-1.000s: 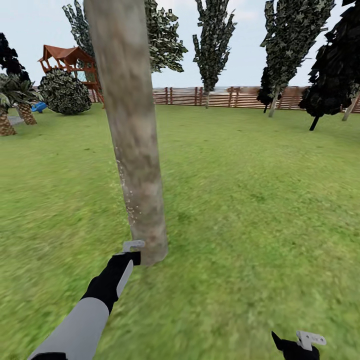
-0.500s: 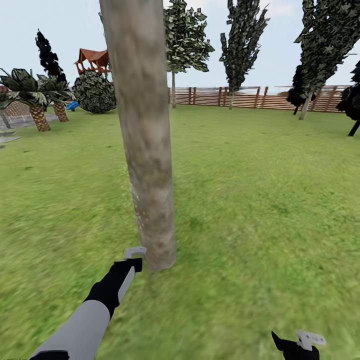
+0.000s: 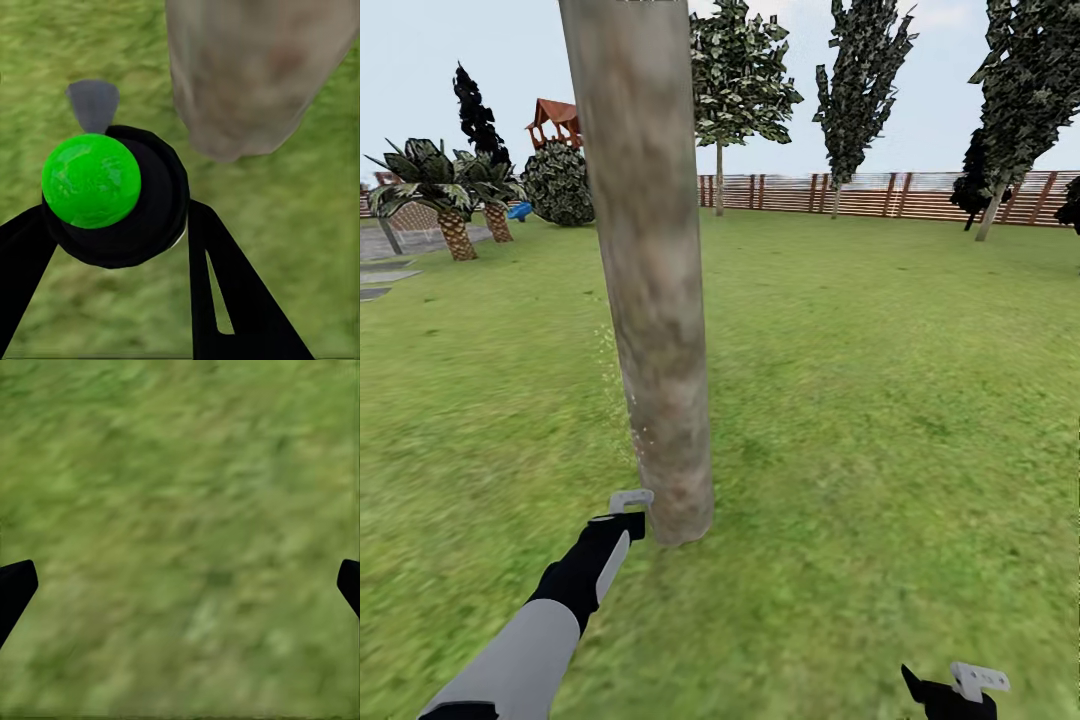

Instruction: In the garden, pick up the pesticide atomizer on the floor and spray pesticide onto both trees until each tree trunk is fully covered.

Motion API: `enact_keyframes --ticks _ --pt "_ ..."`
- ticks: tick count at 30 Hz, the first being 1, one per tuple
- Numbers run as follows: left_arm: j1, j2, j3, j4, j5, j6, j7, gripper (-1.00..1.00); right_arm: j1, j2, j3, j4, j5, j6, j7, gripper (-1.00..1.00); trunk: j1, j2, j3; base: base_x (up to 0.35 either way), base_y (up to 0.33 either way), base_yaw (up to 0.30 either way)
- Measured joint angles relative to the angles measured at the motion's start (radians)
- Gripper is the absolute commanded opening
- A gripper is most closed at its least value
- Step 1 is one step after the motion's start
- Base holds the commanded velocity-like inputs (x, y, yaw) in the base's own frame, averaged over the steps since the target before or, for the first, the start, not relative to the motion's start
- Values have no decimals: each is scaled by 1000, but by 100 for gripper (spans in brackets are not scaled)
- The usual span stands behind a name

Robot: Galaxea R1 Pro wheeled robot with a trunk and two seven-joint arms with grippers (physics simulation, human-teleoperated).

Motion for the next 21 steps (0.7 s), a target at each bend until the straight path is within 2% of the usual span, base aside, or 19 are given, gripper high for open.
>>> enact_keyframes --ticks 7,17,21 --pt "0 -2 0 1 0 -1 0 -100 0 0 0 0 0 0 0 100 0 0 0 -218 -163 0" --pt "0 -2 3 4 0 -2 0 -100 0 -1 -1 -1 -3 -1 0 100 0 0 0 63 -270 2" --pt "0 -2 2 9 0 -2 0 -100 0 -2 -2 -1 -3 -1 0 100 0 0 0 58 -177 222"
